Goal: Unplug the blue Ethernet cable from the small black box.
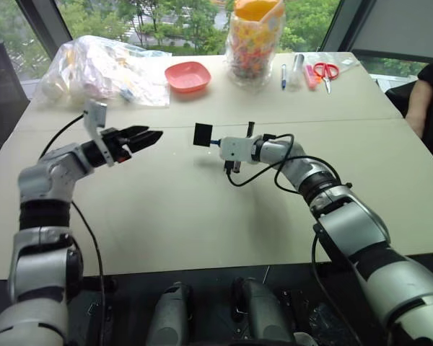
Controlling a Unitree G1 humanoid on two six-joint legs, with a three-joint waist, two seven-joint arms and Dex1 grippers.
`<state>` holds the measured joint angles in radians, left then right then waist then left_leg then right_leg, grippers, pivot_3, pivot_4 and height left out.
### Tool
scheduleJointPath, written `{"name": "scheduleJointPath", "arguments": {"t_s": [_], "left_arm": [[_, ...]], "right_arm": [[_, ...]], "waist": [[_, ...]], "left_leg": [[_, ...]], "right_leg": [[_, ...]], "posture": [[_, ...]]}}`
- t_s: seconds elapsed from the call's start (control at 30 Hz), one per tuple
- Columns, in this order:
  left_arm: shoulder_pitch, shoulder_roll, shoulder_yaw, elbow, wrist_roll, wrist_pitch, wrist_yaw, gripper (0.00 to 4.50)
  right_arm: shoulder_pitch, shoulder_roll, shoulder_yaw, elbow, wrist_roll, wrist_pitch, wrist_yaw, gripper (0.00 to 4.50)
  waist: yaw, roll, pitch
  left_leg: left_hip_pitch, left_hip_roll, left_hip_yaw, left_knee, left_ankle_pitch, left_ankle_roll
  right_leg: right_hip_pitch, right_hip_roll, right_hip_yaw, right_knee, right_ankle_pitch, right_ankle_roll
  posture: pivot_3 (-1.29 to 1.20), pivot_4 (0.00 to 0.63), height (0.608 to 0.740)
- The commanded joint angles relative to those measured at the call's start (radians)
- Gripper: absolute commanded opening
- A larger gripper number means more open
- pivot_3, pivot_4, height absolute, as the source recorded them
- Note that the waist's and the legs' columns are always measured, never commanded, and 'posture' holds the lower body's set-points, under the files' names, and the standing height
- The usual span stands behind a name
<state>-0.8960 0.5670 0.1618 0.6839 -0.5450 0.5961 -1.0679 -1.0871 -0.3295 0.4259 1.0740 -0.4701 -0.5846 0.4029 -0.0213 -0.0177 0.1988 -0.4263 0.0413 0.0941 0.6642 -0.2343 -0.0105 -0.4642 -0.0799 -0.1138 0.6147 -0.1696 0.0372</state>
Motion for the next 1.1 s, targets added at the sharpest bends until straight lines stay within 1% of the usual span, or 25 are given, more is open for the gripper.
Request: {"name": "scheduleJointPath", "arguments": {"t_s": [0.03,0.13,0.2,0.3,0.4,0.47,0.5,0.53,0.6,0.63,0.67,0.7,0.73,0.77,0.83,0.87,0.93,0.97,1.0,1.07,1.1], "left_arm": [[-0.119,-0.021,-0.018,0.193,0.053,-0.082,-0.102,4.18],[-0.208,-0.061,-0.03,0.34,0.099,-0.139,-0.143,4.18],[-0.26,-0.093,-0.033,0.428,0.133,-0.185,-0.154,4.18],[-0.31,-0.128,-0.018,0.51,0.162,-0.22,-0.166,4.18],[-0.337,-0.156,-0.01,0.553,0.186,-0.246,-0.167,4.18],[-0.346,-0.169,0.0,0.57,0.196,-0.258,-0.152,3.61],[-0.35,-0.173,0.008,0.577,0.196,-0.257,-0.146,3.43],[-0.354,-0.175,0.015,0.581,0.196,-0.255,-0.148,2.85],[-0.359,-0.177,0.025,0.586,0.198,-0.251,-0.157,1.88],[-0.362,-0.177,0.03,0.587,0.199,-0.249,-0.161,1.52],[-0.365,-0.177,0.035,0.586,0.2,-0.245,-0.167,1.02],[-0.367,-0.177,0.04,0.586,0.201,-0.241,-0.172,0.67],[-0.368,-0.177,0.043,0.585,0.203,-0.239,-0.176,0.53],[-0.368,-0.177,0.045,0.584,0.206,-0.238,-0.181,0.54],[-0.364,-0.177,0.045,0.582,0.213,-0.238,-0.182,0.54],[-0.362,-0.178,0.047,0.58,0.214,-0.238,-0.181,0.54],[-0.357,-0.178,0.057,0.579,0.213,-0.234,-0.178,0.54],[-0.355,-0.176,0.063,0.578,0.209,-0.229,-0.177,0.54],[-0.349,-0.175,0.078,0.576,0.195,-0.215,-0.179,0.54],[-0.342,-0.173,0.106,0.572,0.173,-0.188,-0.182,0.54],[-0.34,-0.173,0.127,0.567,0.152,-0.159,-0.19,0.54]], "right_arm": [[0.026,-0.035,-0.032,-0.139,0.016,-0.038,-0.02,0.13],[0.057,-0.056,-0.044,-0.225,0.016,-0.018,-0.028,0.13],[0.083,-0.07,-0.056,-0.3,0.022,0.001,-0.026,0.13],[0.125,-0.074,-0.062,-0.389,0.028,0.037,-0.009,0.13],[0.159,-0.074,-0.068,-0.459,0.028,0.071,0.0,0.13],[0.173,-0.075,-0.071,-0.496,0.026,0.092,0.004,0.0],[0.178,-0.076,-0.072,-0.51,0.026,0.101,0.007,0.0],[0.183,-0.077,-0.073,-0.524,0.026,0.11,0.011,0.0],[0.188,-0.079,-0.074,-0.542,0.027,0.124,0.017,0.0],[0.191,-0.081,-0.074,-0.55,0.028,0.13,0.019,0.0],[0.194,-0.082,-0.074,-0.556,0.028,0.136,0.022,0.0],[0.196,-0.082,-0.073,-0.56,0.029,0.14,0.024,0.0],[0.198,-0.082,-0.074,-0.563,0.033,0.147,0.03,0.0],[0.2,-0.081,-0.076,-0.565,0.042,0.154,0.041,0.0],[0.205,-0.08,-0.083,-0.575,0.058,0.172,0.059,0.85],[0.211,-0.083,-0.089,-0.587,0.064,0.188,0.066,1.17],[0.232,-0.088,-0.11,-0.626,0.079,0.241,0.072,2.09],[0.248,-0.087,-0.126,-0.654,0.096,0.279,0.077,2.65],[0.302,-0.068,-0.175,-0.733,0.176,0.373,0.099,3.1],[0.39,-0.023,-0.25,-0.873,0.319,0.543,0.139,3.1],[0.445,0.024,-0.3,-0.975,0.441,0.677,0.149,3.1]], "waist": [[-0.003,0.0,0.0],[-0.011,0.0,0.0],[-0.011,0.0,0.0],[-0.015,0.0,0.0],[-0.016,0.0,0.0],[-0.02,0.0,0.0],[-0.021,0.0,0.0],[-0.022,0.0,0.0],[-0.022,0.0,0.0],[-0.022,0.0,0.0],[-0.021,0.0,0.0],[-0.021,0.0,0.0],[-0.02,0.0,0.0],[-0.02,0.0,0.0],[-0.02,0.0,0.0],[-0.02,0.0,0.0],[-0.02,0.0,0.0],[-0.02,0.0,0.0],[-0.019,0.0,0.0],[-0.015,-0.001,0.0],[-0.013,-0.001,0.0]], "left_leg": [[0.0,0.0,0.0,0.0,0.0,0.0],[0.0,0.0,0.001,-0.001,-0.001,0.001],[0.0,0.0,0.0,-0.001,-0.003,0.005],[0.0,0.0,0.0,0.001,-0.003,0.005],[0.001,0.0,-0.001,0.001,-0.003,0.005],[0.001,0.0,-0.001,0.001,-0.003,0.005],[0.001,0.0,-0.001,0.001,-0.003,0.005],[0.001,0.0,-0.001,0.001,-0.003,0.005],[0.001,0.0,-0.001,0.001,-0.003,0.005],[0.001,0.0,-0.001,0.001,-0.003,0.005],[0.001,0.0,-0.001,0.001,-0.003,0.005],[0.001,0.0,-0.001,0.001,-0.003,0.005],[0.001,0.0,-0.001,0.001,-0.003,0.005],[0.001,0.0,-0.001,0.001,-0.003,0.005],[0.001,0.0,-0.001,0.001,-0.003,0.005],[0.001,0.0,-0.001,0.001,-0.003,0.005],[0.001,0.0,-0.002,0.001,-0.003,0.005],[0.001,0.0,-0.002,0.001,-0.003,0.005],[0.001,0.0,-0.002,0.001,-0.003,0.005],[0.001,0.0,-0.003,0.002,-0.003,0.005],[0.001,0.0,-0.003,0.001,-0.003,0.005]], "right_leg": [[0.0,0.0,0.0,-0.001,0.0,0.001],[0.0,0.0,0.0,-0.001,-0.001,0.001],[0.0,0.0,0.0,-0.001,-0.003,0.004],[0.001,0.0,0.0,-0.001,-0.003,0.005],[0.001,0.0,0.0,0.0,-0.003,0.004],[0.001,0.0,0.0,0.001,-0.003,0.004],[0.001,0.0,0.0,0.001,-0.003,0.004],[0.001,0.0,0.0,0.001,-0.003,0.004],[0.001,0.0,0.0,0.001,-0.003,0.004],[0.001,0.0,0.0,0.001,-0.003,0.004],[0.001,0.0,0.0,0.001,-0.003,0.004],[0.001,0.0,0.0,0.001,-0.003,0.004],[0.001,0.0,0.0,0.001,-0.003,0.004],[0.001,0.0,0.0,0.001,-0.003,0.004],[0.001,0.0,0.0,0.001,-0.003,0.004],[0.001,0.0,0.0,0.001,-0.003,0.004],[0.001,0.0,0.0,0.001,-0.003,0.004],[0.001,0.0,0.0,0.001,-0.003,0.004],[0.001,0.0,0.0,0.001,-0.003,0.004],[0.002,0.0,-0.001,0.001,-0.003,0.004],[0.002,0.0,-0.001,0.001,-0.003,0.004]], "posture": [[0.0,0.15,0.74],[0.0,0.15,0.74],[0.0,0.15,0.74],[0.0,0.15,0.74],[0.0,0.15,0.74],[0.0,0.15,0.74],[0.0,0.15,0.74],[0.0,0.15,0.74],[0.0,0.15,0.74],[0.0,0.15,0.74],[0.0,0.15,0.74],[0.0,0.15,0.74],[0.0,0.15,0.74],[0.0,0.15,0.74],[0.0,0.15,0.74],[0.0,0.15,0.74],[0.0,0.15,0.74],[0.0,0.15,0.74],[0.0,0.15,0.74],[0.0,0.15,0.74],[0.0,0.15,0.74]]}}
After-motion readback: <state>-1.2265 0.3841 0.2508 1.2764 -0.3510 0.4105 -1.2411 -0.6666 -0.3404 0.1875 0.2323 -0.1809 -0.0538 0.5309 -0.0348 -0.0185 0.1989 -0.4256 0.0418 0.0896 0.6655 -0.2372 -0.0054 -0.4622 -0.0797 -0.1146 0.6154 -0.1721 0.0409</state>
